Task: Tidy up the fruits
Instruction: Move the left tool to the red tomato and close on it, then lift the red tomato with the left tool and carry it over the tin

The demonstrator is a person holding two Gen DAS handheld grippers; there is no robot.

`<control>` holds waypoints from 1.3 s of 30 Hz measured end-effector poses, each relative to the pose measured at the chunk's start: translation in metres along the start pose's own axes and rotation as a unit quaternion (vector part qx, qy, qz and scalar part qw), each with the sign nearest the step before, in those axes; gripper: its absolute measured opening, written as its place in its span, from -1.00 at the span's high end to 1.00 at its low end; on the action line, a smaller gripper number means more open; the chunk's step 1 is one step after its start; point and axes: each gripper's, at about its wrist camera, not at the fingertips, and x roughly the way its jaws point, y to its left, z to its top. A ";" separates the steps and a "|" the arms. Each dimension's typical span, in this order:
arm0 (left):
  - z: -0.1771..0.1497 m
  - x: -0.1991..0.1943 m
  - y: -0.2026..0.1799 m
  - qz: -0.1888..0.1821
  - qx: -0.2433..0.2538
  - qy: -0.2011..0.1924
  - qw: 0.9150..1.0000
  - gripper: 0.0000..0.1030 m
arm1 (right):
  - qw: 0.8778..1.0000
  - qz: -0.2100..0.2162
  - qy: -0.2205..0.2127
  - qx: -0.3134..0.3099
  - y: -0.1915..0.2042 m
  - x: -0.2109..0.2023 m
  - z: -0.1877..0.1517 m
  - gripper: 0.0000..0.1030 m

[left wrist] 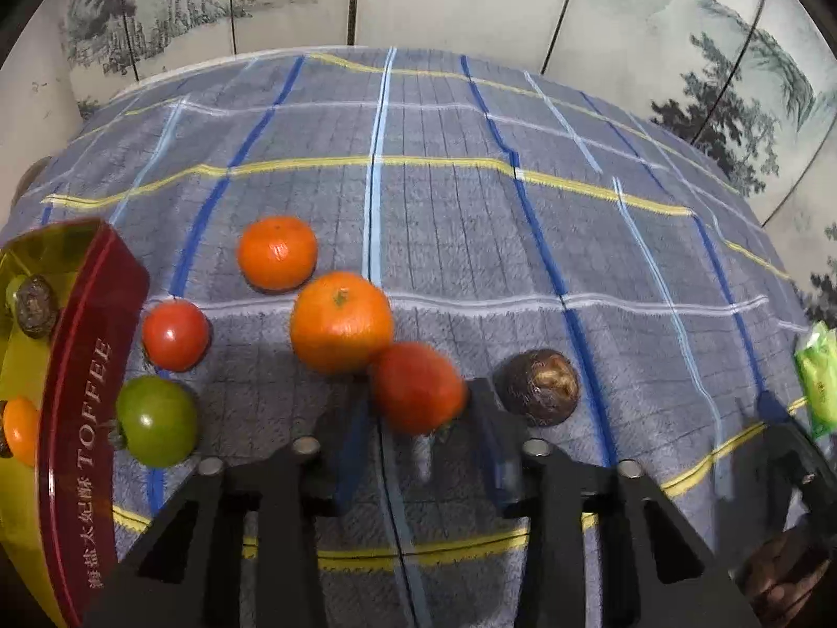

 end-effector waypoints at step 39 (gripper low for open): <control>-0.084 -0.175 0.119 0.011 -0.098 -0.109 0.989 0.36 | 0.997 -0.066 0.026 0.027 -0.003 0.020 0.001 -0.52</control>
